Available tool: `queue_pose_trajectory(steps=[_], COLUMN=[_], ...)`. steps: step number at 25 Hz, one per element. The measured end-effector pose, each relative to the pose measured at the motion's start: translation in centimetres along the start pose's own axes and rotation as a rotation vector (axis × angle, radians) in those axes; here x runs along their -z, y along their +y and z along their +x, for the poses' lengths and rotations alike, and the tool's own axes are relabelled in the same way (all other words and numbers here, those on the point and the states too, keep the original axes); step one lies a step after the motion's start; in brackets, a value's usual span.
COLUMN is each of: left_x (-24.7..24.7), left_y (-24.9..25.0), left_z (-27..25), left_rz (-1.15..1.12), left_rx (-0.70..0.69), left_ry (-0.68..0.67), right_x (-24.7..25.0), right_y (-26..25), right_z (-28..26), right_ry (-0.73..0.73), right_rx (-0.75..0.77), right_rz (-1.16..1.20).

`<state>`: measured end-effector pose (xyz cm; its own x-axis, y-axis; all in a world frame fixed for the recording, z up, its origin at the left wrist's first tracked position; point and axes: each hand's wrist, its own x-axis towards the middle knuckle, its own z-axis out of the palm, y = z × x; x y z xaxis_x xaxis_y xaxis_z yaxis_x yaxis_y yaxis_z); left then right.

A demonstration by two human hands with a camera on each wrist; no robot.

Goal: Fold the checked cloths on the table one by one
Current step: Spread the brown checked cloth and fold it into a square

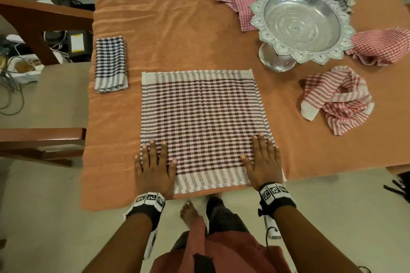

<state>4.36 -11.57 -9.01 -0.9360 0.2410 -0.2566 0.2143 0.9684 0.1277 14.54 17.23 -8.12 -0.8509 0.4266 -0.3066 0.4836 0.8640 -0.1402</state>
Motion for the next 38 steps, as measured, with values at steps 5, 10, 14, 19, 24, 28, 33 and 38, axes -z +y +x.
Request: queue_pose_trajectory(steps=[5, 10, 14, 19, 24, 28, 33, 38], left_x=[0.5, 2.1, 3.0, 1.8, 2.0, 3.0, 3.3, 5.0], left_y=[-0.6, -0.1, 3.9, 5.6, 3.8, 1.8, 1.5, 2.4], left_z=[0.3, 0.3, 2.8, 6.2, 6.5, 7.9, 8.4, 8.9], left_rz=[0.006, -0.126, -0.157, -0.069, -0.031, -0.049, -0.006, -0.058], left_rx=[-0.029, -0.069, -0.116, -0.133, -0.123, 0.094, 0.095, 0.108], left_ry=[-0.079, -0.01, -0.05, -0.157, -0.144, -0.14, -0.163, -0.174], right_x=[0.9, 3.9, 4.6, 2.5, 2.3, 4.2, 4.4, 5.8], right_y=[-0.4, -6.2, -12.9, -14.7, -10.4, -2.5, -0.6, -1.1], right_z=[0.2, 1.1, 4.2, 7.1, 8.2, 9.8, 10.0, 10.1], right_ry=[-0.041, 0.056, -0.009, -0.197, -0.252, -0.236, -0.239, -0.276], right_rx=[-0.021, 0.011, 0.27, 0.354, 0.302, 0.08, 0.049, 0.018], right_rz=[0.015, 0.157, 0.143, 0.058, 0.008, 0.025, 0.045, 0.075])
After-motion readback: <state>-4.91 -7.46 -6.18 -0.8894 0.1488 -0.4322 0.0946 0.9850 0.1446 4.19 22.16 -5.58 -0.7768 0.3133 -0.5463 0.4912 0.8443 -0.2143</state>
